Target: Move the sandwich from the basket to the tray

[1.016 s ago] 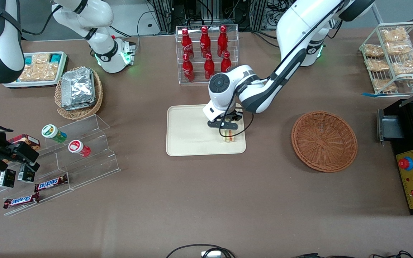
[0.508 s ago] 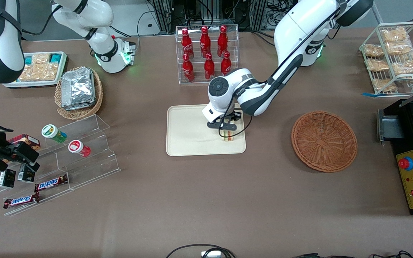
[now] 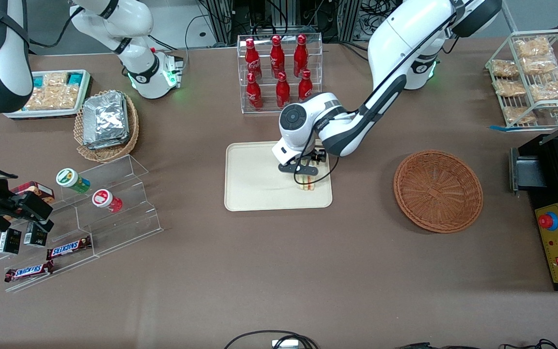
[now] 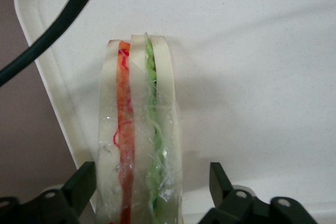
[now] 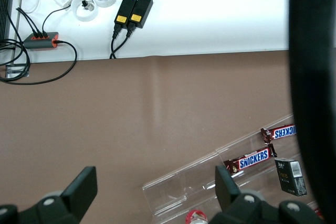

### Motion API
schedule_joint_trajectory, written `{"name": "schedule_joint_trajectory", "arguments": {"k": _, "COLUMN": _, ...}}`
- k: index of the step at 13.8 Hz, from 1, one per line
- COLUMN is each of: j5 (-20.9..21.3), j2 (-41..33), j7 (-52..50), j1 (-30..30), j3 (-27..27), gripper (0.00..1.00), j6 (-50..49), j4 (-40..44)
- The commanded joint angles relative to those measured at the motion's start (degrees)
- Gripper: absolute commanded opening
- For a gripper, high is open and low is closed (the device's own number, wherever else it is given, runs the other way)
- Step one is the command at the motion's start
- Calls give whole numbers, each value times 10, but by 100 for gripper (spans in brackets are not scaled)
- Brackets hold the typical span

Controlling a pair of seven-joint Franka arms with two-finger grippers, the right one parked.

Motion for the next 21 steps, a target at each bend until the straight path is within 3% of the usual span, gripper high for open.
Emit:
{"name": "schedule_joint_trajectory", "arguments": {"k": 1, "j5": 2, "j2": 1, "j7": -11, "j1": -3, "j3": 3, "gripper": 99, "j6": -14, "j4": 38}}
{"name": "schedule_joint_trajectory", "arguments": {"k": 8, "j5": -60, "j2": -30, "j7": -33, "j1": 31, "j3": 4, "gripper": 99, "j6": -130, "j4": 154}}
{"name": "schedule_joint_trajectory", "arguments": {"k": 17, "j5": -68, "j2": -118, "j7": -22, "j1": 189, "j3": 4, "gripper": 99, "j6": -253, "j4": 183}}
{"name": "schedule_joint_trajectory", "arguments": {"k": 19, "j5": -85, "j2": -133, "j7": 8, "j1": 222, "j3": 4, "gripper": 99, "j6": -277, "j4": 188}}
{"name": "schedule_joint_trajectory", "arguments": {"k": 21, "j5": -107, "j2": -150, "j7": 100, "j1": 252, "j3": 6, "gripper": 99, "j6": -317, "j4": 199}}
